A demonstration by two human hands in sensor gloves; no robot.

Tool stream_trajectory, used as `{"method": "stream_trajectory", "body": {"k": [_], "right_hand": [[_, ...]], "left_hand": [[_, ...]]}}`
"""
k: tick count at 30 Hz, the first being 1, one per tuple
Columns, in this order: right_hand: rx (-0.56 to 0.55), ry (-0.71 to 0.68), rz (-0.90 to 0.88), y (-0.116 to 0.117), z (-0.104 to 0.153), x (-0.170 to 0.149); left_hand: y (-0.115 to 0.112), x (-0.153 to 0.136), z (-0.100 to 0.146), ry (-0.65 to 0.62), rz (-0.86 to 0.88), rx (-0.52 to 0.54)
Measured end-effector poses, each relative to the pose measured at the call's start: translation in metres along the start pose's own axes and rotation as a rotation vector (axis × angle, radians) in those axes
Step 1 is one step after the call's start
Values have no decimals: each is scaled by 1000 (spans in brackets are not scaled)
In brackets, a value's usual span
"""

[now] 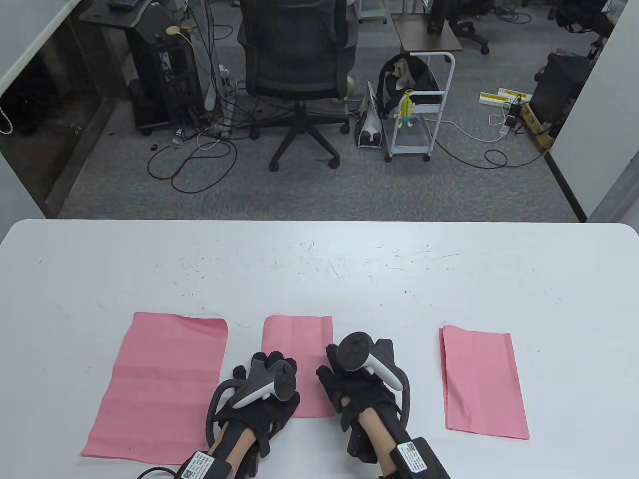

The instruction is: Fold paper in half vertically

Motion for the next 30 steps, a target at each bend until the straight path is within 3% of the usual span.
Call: {"method": "stream_trajectory", "body": {"k": [4, 8, 12, 15, 30], "right_hand": [[21, 105, 1, 6, -26, -11], [45, 117, 44, 12, -38, -13], [46, 73, 28, 18, -38, -8], [47, 74, 143, 19, -38, -4], [29, -56, 47, 10, -20, 26]], "left_hand": [[0, 0, 0, 0, 0, 0], [0, 0, 0, 0, 0, 0], [0, 0, 0, -1, 1, -1], [0, 0, 0, -1, 2, 0], [0, 0, 0, 0, 3, -1]]}}
Point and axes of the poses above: the tracker on the back of each hand, its own x axis roughly to the thumb side, its own z axis roughly from the fingertips to the wrist, y = z × x, the point moved 2 cm from there along -z, roughly from the wrist to the fingertips, and after that the axes turned 11 degrees about z, right-handed, at the moved point
